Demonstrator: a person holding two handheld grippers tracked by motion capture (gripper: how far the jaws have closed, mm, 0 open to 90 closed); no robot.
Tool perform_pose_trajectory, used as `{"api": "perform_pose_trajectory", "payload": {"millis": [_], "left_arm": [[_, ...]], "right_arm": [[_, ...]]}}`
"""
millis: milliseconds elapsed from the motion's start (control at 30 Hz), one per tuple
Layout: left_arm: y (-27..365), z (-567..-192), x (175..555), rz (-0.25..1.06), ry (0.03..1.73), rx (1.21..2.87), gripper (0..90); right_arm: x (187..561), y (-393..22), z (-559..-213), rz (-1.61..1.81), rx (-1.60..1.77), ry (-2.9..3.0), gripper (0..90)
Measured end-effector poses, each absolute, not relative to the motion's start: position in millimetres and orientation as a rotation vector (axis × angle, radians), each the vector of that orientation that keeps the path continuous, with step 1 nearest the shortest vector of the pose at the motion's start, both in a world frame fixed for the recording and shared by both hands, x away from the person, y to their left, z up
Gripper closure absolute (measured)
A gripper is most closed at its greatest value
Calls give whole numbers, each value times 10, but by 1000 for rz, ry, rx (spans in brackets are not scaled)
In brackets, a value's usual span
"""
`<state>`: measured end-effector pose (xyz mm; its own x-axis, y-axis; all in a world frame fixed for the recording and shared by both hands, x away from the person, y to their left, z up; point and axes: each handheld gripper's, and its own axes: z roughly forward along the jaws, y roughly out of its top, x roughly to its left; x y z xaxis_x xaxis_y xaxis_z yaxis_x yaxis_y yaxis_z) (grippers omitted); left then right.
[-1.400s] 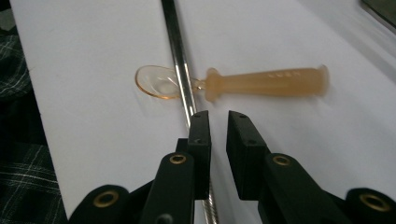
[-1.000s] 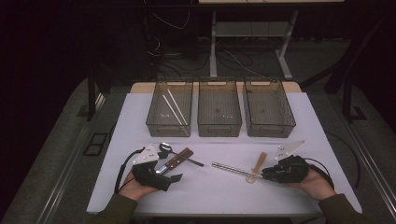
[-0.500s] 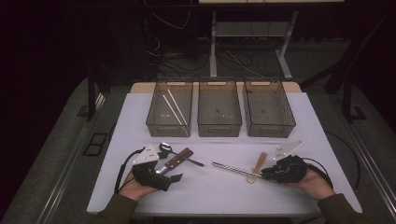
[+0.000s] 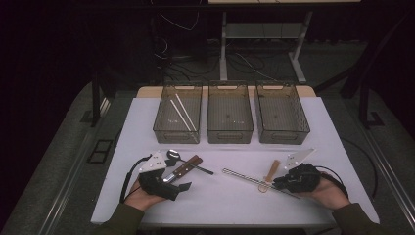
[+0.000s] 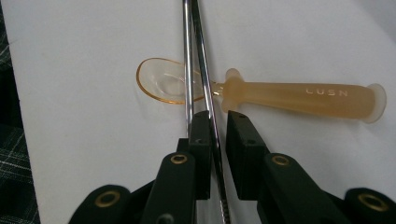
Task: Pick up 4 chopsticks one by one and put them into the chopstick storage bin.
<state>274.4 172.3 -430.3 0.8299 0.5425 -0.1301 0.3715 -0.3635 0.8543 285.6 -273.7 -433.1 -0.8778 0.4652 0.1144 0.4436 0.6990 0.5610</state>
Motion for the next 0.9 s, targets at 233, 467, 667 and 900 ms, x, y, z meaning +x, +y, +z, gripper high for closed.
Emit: {"api": "perform_pose_trajectory", "payload": {"millis": [233,467,667,900], "left_arm": [[1721,-4303,2743,211,677,1993,9],[1723,-4303,2744,210,676,1994,9],[1722,-4303,2744,210,676,1993,9],[1723,-4303,2745,210,676,1993,9]], "right_arm": [[2859,-2729,-4345,918,753,2874,808],[2869,-2721,-4362,902,731,2886,814],[2876,-2724,-4364,896,710,2889,822],[2878,-2715,-4366,882,671,2886,852]]}}
